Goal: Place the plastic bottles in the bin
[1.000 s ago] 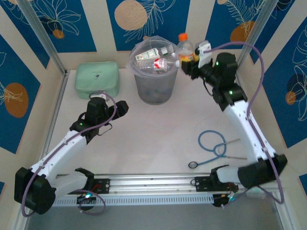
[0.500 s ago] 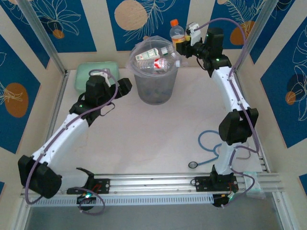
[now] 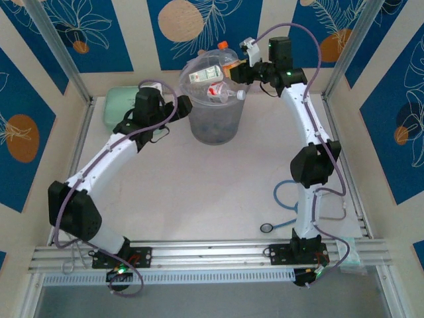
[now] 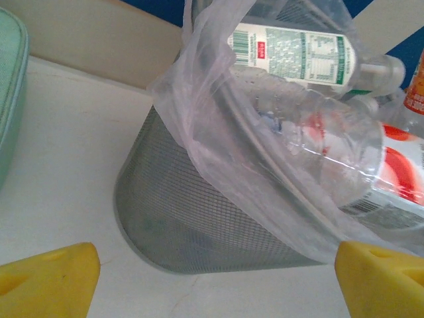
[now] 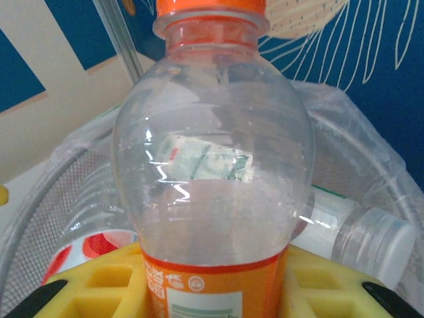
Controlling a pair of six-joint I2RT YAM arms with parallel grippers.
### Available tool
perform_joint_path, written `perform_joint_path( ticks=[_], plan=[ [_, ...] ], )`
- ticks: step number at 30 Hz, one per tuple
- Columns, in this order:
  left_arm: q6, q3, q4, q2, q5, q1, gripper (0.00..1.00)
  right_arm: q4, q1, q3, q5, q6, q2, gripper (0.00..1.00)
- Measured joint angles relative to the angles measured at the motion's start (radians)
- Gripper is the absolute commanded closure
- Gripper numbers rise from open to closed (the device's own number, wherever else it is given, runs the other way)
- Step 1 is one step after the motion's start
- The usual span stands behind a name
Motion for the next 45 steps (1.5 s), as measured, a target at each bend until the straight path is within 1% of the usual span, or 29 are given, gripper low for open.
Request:
perform_joint_path(
  ticks=[6,9,13,15,16,17,19,25,29,31,34,36,40,43,45],
  plan=[
    [-0.003,0.05,0.004,0.066,0.001,0.002,0.09,-0.147,0.011,0.051,-0.025,-0.011,0.065,0.66],
    [-0.013,0.074,0.006,0.089,0.002,0.005,0.09,-0.186,0.024,0.096,-0.04,-0.018,0.098,0.59],
    [-0.024,0.093,0.014,0.106,0.01,0.006,0.09,-0.218,0.041,0.111,-0.047,-0.026,0.107,0.47],
    [-0.026,0.097,0.019,0.109,0.012,0.007,0.09,-0.227,0.044,0.117,-0.047,-0.021,0.107,0.36],
    [-0.027,0.099,0.02,0.111,0.012,0.007,0.09,-0.23,0.045,0.121,-0.048,-0.02,0.107,0.28],
    [-0.027,0.102,0.02,0.114,0.012,0.007,0.09,-0.233,0.047,0.126,-0.046,-0.013,0.107,0.2],
    [-0.027,0.104,0.021,0.118,0.012,0.007,0.09,-0.233,0.047,0.138,-0.045,-0.004,0.107,0.0],
    [-0.035,0.105,0.027,0.127,0.016,0.007,0.09,-0.259,0.022,0.178,0.011,0.027,0.068,0.01],
    [-0.046,0.107,0.033,0.137,0.023,0.007,0.09,-0.266,-0.01,0.176,0.05,0.045,-0.003,0.01],
    [-0.046,0.108,0.035,0.139,0.023,0.007,0.09,-0.255,-0.022,0.146,0.063,0.058,-0.061,0.01],
    [-0.046,0.11,0.036,0.143,0.023,0.007,0.09,-0.212,-0.032,0.018,0.063,0.081,-0.198,0.09],
    [-0.049,0.114,0.039,0.149,0.024,0.007,0.09,-0.175,-0.018,-0.089,0.063,0.092,-0.296,0.14],
    [-0.054,0.121,0.047,0.161,0.027,0.007,0.09,-0.108,0.067,-0.288,0.083,0.097,-0.453,0.22],
    [-0.054,0.123,0.051,0.165,0.027,0.007,0.09,-0.07,0.143,-0.388,0.132,0.087,-0.494,0.35],
    [-0.055,0.123,0.054,0.166,0.027,0.007,0.08,-0.06,0.188,-0.422,0.183,0.068,-0.485,0.39]
  ],
)
